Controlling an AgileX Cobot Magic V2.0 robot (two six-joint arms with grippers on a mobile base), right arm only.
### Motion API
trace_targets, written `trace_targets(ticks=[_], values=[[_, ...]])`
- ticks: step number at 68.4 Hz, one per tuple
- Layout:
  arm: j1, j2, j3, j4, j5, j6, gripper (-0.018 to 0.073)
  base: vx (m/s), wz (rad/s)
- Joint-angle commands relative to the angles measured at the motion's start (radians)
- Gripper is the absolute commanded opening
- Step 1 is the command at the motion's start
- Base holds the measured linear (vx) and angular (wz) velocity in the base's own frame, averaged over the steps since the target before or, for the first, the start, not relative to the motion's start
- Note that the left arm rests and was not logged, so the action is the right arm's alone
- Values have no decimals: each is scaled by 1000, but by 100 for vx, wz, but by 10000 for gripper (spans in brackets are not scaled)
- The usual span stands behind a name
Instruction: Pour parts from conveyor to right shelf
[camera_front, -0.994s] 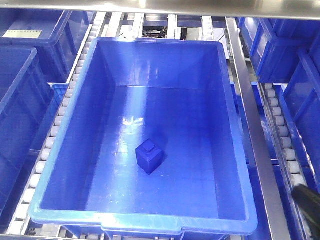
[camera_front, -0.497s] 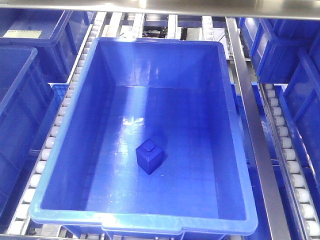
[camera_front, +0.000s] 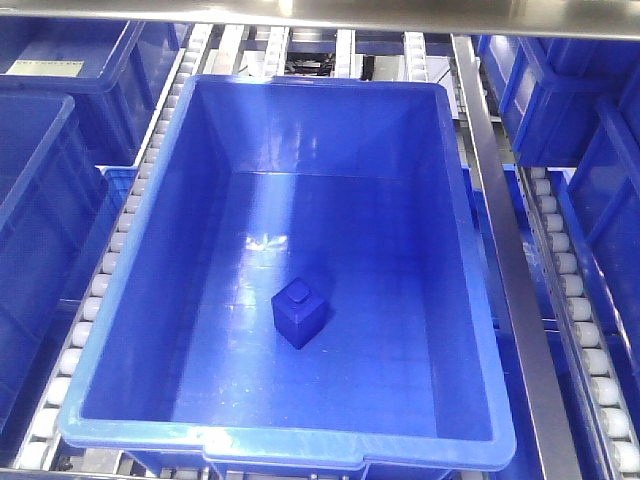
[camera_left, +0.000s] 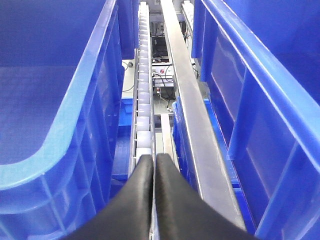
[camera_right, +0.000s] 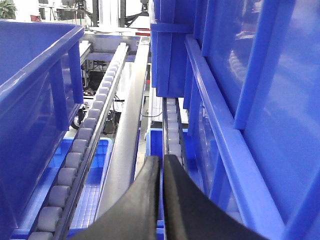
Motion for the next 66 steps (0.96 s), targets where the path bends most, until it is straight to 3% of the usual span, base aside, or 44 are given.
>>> trace_targets(ticks=[1,66], values=[[-6,-18,2,-5,-72,-3,-6,0,0],[-6,-18,2,-5,-72,-3,-6,0,0]])
